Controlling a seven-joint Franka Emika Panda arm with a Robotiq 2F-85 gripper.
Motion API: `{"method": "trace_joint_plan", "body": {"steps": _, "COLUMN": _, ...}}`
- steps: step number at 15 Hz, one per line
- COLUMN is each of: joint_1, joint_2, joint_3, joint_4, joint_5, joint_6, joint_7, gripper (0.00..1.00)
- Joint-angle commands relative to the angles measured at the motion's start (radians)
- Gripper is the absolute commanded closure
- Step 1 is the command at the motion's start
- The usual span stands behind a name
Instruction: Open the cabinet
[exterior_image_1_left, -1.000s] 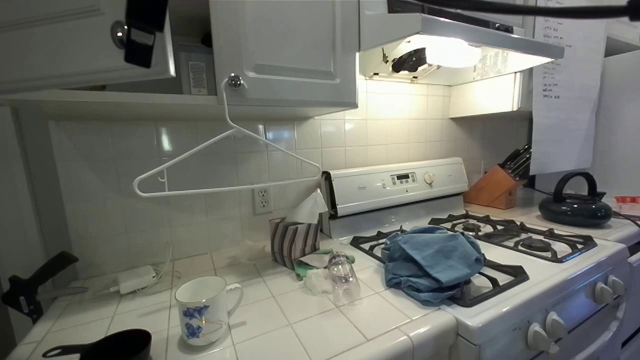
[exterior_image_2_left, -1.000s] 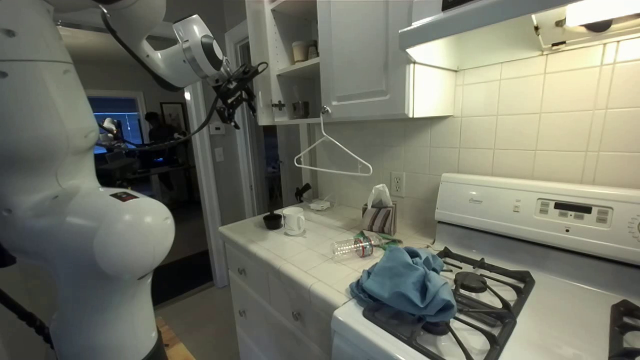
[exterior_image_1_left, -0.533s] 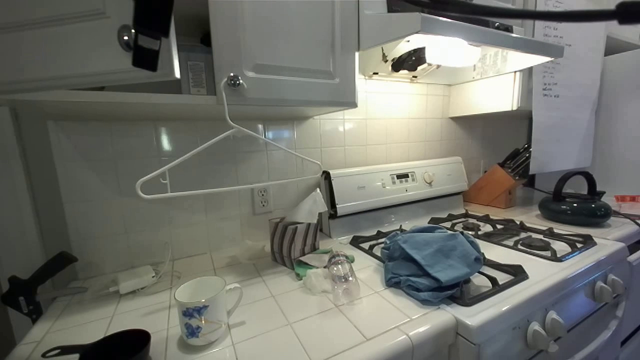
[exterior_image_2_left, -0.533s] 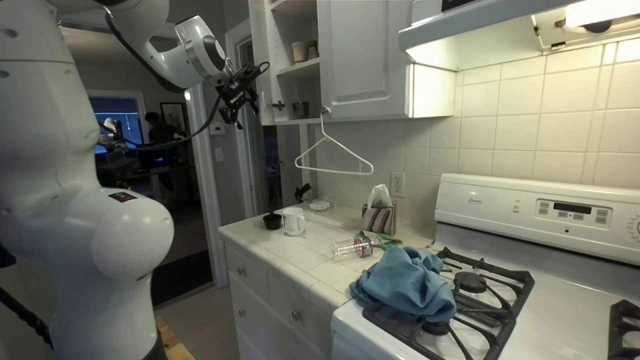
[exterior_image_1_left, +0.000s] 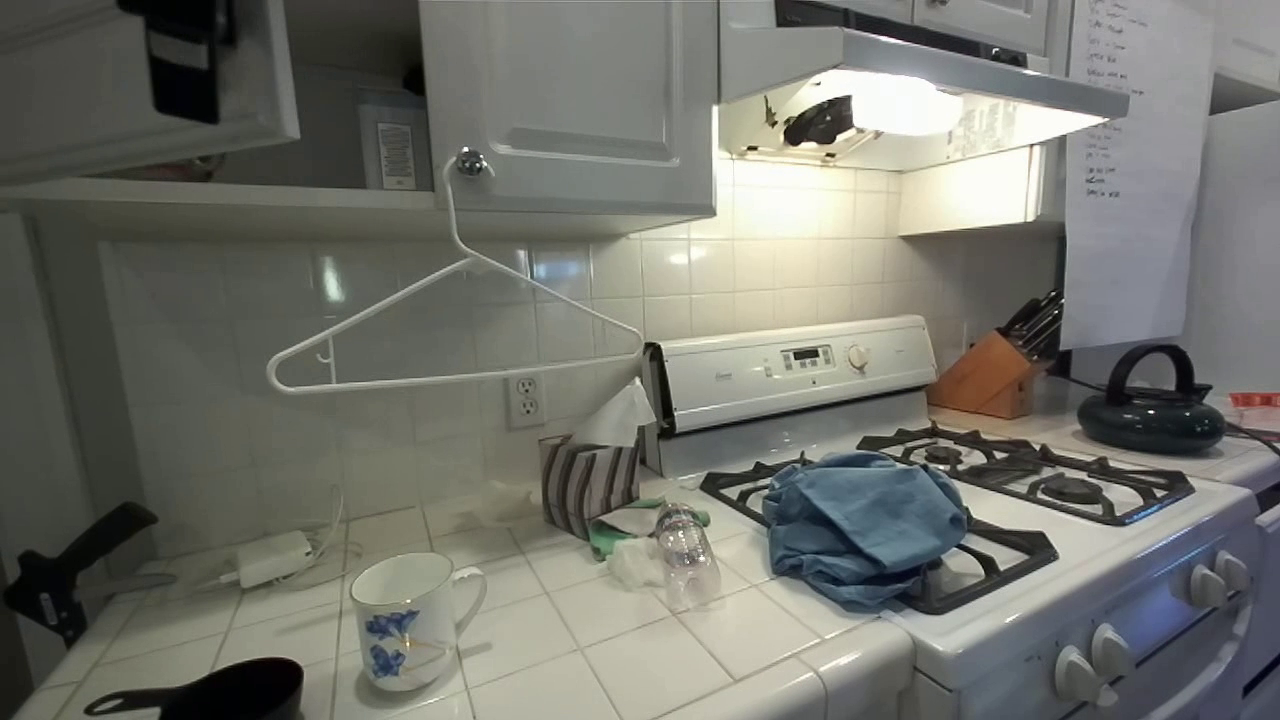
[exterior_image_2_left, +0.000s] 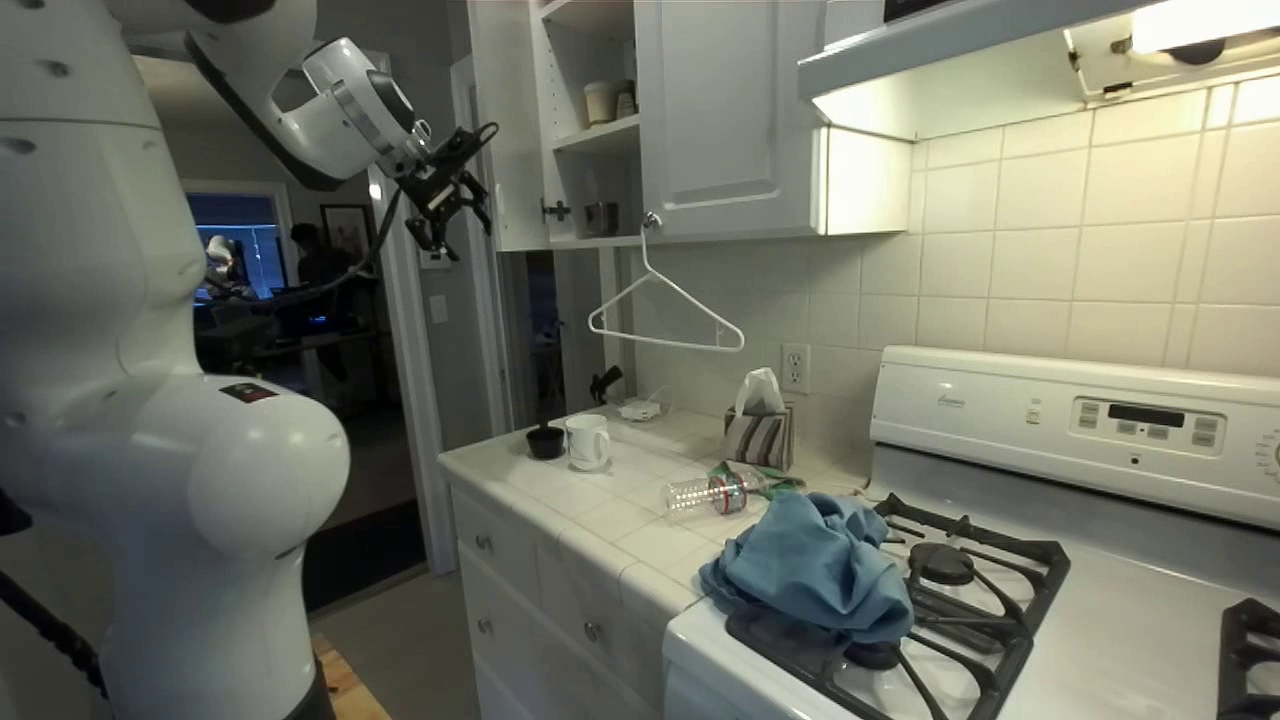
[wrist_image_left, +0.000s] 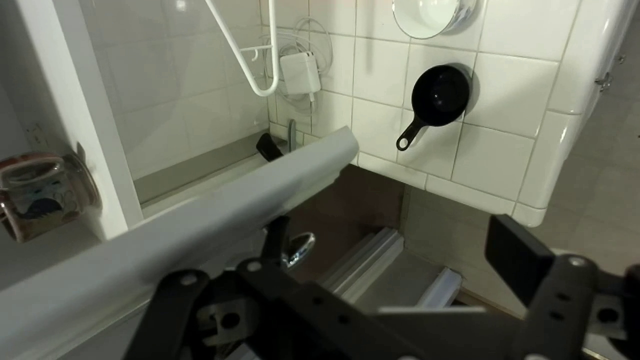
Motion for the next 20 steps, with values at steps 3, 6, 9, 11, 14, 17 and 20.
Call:
{"method": "trace_joint_plan", "body": {"steps": 3, "joint_1": 0.077, "joint_2": 0.012, "joint_3": 0.077, "joint_4": -0.046, "joint_5": -0.066, "joint_6": -0.010, "joint_7": 0.070, "gripper": 0.00}}
{"method": "trace_joint_plan", "body": {"steps": 6, "joint_1": 0.091, "joint_2": -0.013, "joint_3": 0.078, "joint_4": -0.068, "joint_5": -0.064, "joint_6": 0.012, "joint_7": 0.093, "gripper": 0.00}}
{"method": "trace_joint_plan", "body": {"steps": 9, "joint_1": 0.123, "joint_2": -0.024, "joint_3": 0.088, "joint_4": -0.096, "joint_5": -0.039, "joint_6": 0.050, "joint_7": 0.031, "gripper": 0.00}}
{"method": "trace_joint_plan", "body": {"steps": 11, "joint_1": 0.162, "joint_2": -0.010, "joint_3": 0.105, "joint_4": -0.113, "joint_5": -0.013, "joint_6": 0.060, "joint_7": -0.040, "gripper": 0.00}}
{"method": "trace_joint_plan", "body": {"steps": 14, "joint_1": 0.202, "joint_2": 0.002, "joint_3": 0.112, "joint_4": -0.127, "joint_5": 0.031, "joint_6": 0.071, "joint_7": -0.195, "gripper": 0.00}}
{"method": "trace_joint_plan", "body": {"steps": 17, "joint_1": 0.197, "joint_2": 0.006, "joint_3": 0.101, "joint_4": -0.119, "joint_5": -0.021, "joint_6": 0.075, "joint_7": -0.346, "gripper": 0.00}}
{"method": "trace_joint_plan", "body": {"steps": 20, "joint_1": 0.135, "joint_2": -0.062, "joint_3": 0.076, "joint_4": -0.152, "joint_5": -0.191, "joint_6": 0.154, "joint_7": -0.245, "gripper": 0.00}}
